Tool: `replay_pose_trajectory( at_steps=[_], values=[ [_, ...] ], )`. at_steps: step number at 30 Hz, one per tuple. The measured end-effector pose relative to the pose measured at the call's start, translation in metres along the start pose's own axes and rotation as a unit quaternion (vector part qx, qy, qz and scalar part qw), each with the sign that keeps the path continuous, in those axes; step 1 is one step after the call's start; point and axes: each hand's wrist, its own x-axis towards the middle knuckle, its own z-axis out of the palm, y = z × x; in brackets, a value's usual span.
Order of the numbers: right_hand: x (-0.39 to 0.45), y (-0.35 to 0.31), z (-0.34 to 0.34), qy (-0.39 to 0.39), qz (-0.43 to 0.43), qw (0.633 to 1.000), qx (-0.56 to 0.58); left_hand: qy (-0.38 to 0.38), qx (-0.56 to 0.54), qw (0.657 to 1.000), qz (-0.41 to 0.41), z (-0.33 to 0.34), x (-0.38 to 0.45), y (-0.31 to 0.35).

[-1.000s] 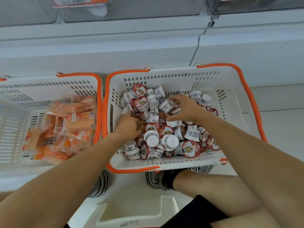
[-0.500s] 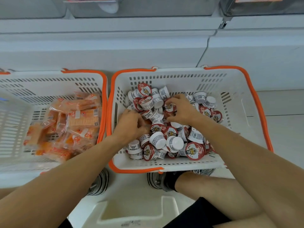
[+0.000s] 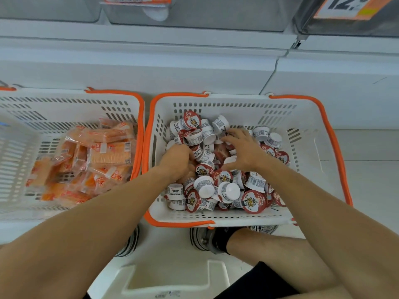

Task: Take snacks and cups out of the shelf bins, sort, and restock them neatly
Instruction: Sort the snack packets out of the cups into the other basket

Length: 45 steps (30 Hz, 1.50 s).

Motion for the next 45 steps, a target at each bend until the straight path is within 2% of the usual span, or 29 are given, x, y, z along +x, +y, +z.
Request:
replay_pose_trajectory(
  at_steps=[4, 7, 11, 14, 17, 21, 26, 28, 31, 33, 37, 40, 42, 45],
  values=[
    [0.001, 0.014, 0.0, 0.003, 0.031, 0.999, 0.029, 0.001, 0.033, 0.999, 0.0, -0.004, -0.005, 0.001],
    [0.003, 0.018, -0.004, -0.008, 0.081, 0.994, 0.069, -0.018, 0.006, 1.0, 0.007, -0.012, -0.017, 0.004],
    [-0.003, 0.034, -0.01, -0.021, 0.126, 0.987, 0.095, 0.029, -0.034, 0.999, 0.006, -0.034, -0.035, 0.007],
    [-0.008, 0.049, -0.019, -0.038, 0.141, 0.983, 0.109, 0.065, -0.062, 0.995, 0.035, -0.057, -0.04, 0.013],
    [-0.017, 0.06, -0.033, -0.046, 0.161, 0.977, 0.133, 0.09, -0.126, 0.987, 0.053, -0.075, -0.037, 0.026],
    [-0.029, 0.077, -0.041, -0.03, 0.196, 0.967, 0.158, 0.116, -0.251, 0.961, 0.02, -0.077, -0.018, 0.053],
    [-0.02, 0.064, -0.043, 0.114, 0.121, 0.965, 0.202, 0.076, -0.258, 0.963, -0.027, -0.05, 0.005, 0.06],
    [-0.004, 0.038, -0.041, 0.096, 0.05, 0.977, 0.186, 0.068, -0.215, 0.973, -0.035, -0.04, 0.008, 0.052],
    [0.022, 0.004, -0.025, 0.022, -0.039, 0.993, 0.106, 0.061, -0.171, 0.982, -0.047, -0.028, 0.006, 0.037],
    [0.033, -0.004, -0.008, -0.002, -0.04, 0.997, 0.069, 0.065, -0.179, 0.98, -0.061, -0.025, 0.003, 0.032],
    [0.042, -0.001, 0.014, 0.04, -0.026, 0.999, 0.01, 0.059, -0.196, 0.976, -0.071, -0.028, -0.002, 0.031],
    [0.044, 0.001, 0.012, 0.009, -0.045, 0.998, -0.033, 0.048, -0.203, 0.976, -0.07, -0.027, -0.006, 0.027],
    [0.043, 0.002, 0.009, 0.012, -0.053, 0.998, -0.028, 0.047, -0.212, 0.973, -0.073, -0.026, -0.009, 0.024],
    [0.035, 0.006, -0.001, 0.054, -0.03, 0.997, 0.046, 0.05, -0.269, 0.958, -0.087, -0.026, -0.014, 0.021]
  ],
)
